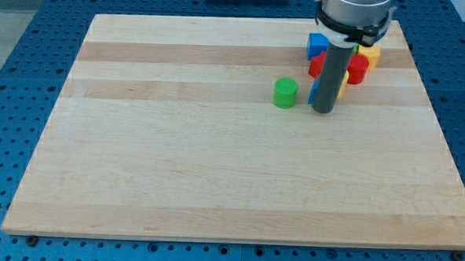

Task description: Place the arm above the green circle

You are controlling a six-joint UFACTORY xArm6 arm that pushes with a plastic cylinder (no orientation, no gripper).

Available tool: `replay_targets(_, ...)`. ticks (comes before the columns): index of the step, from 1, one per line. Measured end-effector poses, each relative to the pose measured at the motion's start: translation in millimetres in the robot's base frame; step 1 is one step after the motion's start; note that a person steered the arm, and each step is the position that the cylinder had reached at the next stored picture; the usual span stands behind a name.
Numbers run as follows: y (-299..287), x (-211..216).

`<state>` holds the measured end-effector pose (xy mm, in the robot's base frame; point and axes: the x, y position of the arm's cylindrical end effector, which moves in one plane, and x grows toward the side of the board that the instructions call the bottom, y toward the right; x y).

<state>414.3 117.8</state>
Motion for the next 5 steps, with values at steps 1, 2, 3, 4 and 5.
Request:
replay_targets(1, -12.5, -22.1)
replay_targets(2, -29.8, -73.7)
replay_targets(3, -48.8, -123.5)
replay_targets(4, -59.2, -141.1)
replay_targets(5, -59.2, -124.8)
